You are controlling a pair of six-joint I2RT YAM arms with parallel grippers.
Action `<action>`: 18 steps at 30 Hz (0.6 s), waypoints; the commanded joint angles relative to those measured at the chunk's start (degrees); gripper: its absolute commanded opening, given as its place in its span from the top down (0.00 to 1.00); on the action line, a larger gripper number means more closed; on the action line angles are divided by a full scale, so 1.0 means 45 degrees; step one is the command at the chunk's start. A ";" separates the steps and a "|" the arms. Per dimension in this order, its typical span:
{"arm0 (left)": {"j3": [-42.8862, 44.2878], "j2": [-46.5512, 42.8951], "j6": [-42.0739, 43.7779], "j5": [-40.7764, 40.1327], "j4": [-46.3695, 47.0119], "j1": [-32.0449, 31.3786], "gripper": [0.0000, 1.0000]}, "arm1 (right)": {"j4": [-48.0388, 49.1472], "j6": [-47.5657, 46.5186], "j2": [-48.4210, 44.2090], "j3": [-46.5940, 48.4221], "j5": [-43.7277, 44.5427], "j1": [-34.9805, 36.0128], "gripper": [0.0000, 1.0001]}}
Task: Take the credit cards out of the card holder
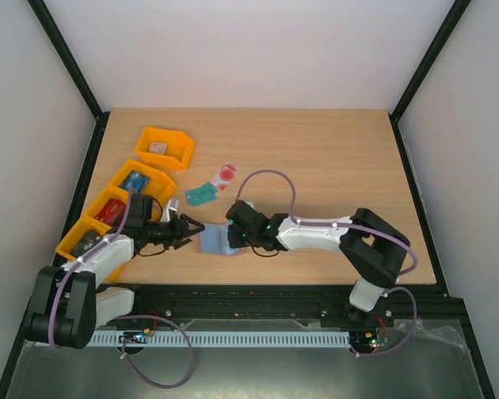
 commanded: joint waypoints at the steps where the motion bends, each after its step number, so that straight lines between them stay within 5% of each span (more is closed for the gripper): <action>1: 0.0421 -0.0261 0.0052 0.1084 0.0801 -0.0075 0.55 | 0.2008 -0.0586 -0.1491 -0.0297 -0.1068 -0.0396 0.98; 5: 0.0858 -0.0485 0.0396 0.1496 0.1040 -0.0075 0.61 | 0.3659 -0.0311 -0.2328 -0.1317 -0.2092 -0.1158 0.98; 12: 0.0988 -0.0717 0.0231 0.2082 0.1872 0.0068 0.97 | 0.5059 -0.0901 -0.2619 -0.1266 -0.3710 -0.1226 0.98; 14: 0.1084 -0.0763 0.0391 0.2265 0.1982 0.0063 0.98 | 0.5421 -0.0993 -0.2588 -0.1163 -0.4095 -0.1236 0.98; 15: 0.1132 -0.0783 0.0411 0.2410 0.2070 0.0062 0.98 | 0.5340 -0.1132 -0.2543 -0.1014 -0.4095 -0.1228 0.92; 18: 0.1771 -0.0826 0.1075 0.2426 0.1555 0.0082 0.98 | 0.2726 -0.1840 -0.2644 0.0026 -0.1187 -0.1226 0.40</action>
